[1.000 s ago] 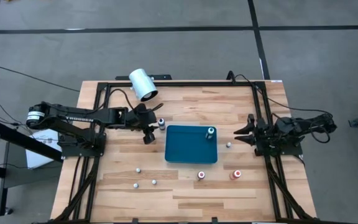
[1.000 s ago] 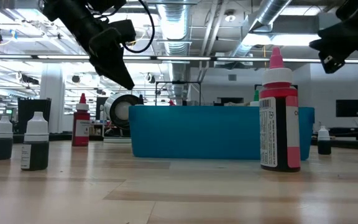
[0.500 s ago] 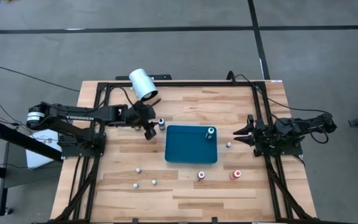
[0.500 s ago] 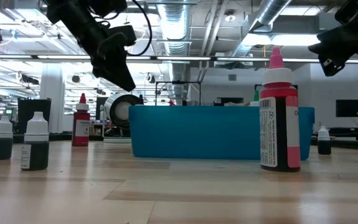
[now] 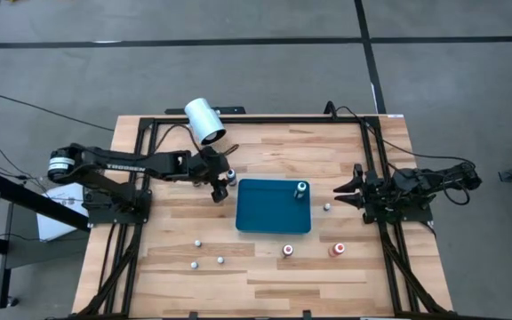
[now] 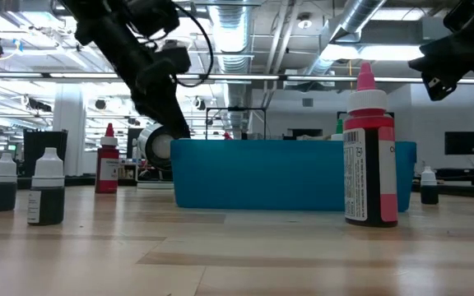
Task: Pick & Place food coloring
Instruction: Put the large black food coloring bottle into the blue bin
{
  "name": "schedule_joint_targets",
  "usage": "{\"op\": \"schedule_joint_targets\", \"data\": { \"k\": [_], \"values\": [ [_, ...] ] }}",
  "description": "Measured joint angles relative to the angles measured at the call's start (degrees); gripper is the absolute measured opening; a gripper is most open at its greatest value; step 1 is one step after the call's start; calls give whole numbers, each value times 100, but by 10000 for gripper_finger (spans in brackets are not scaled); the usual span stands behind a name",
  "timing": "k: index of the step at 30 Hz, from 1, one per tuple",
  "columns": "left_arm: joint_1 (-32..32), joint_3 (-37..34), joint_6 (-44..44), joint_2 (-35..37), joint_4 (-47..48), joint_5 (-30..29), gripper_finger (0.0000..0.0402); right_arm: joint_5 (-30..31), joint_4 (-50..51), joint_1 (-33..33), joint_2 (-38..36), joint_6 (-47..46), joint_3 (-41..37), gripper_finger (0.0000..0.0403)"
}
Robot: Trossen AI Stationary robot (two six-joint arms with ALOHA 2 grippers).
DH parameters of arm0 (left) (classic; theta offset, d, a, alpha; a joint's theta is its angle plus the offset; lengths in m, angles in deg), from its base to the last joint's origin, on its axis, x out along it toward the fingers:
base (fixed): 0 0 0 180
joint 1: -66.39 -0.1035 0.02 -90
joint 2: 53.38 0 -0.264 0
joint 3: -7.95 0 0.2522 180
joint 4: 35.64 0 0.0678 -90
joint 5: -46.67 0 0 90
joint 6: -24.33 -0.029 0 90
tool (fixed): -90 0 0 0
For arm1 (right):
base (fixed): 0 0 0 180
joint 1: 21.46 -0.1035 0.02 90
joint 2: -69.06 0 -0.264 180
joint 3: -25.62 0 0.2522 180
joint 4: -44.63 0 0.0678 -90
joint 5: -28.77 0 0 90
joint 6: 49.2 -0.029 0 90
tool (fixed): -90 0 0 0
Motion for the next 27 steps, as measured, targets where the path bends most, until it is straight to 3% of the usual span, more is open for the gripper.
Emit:
{"op": "schedule_joint_targets", "data": {
  "k": [8,27],
  "values": [
    [-38,-2,158,-200,-106,-350,200,1,-2,0,0,-44,0,98],
    [-251,0,106,-665,-533,-115,200,-2,-4,2,-2,-17,1,98]
  ]
}}
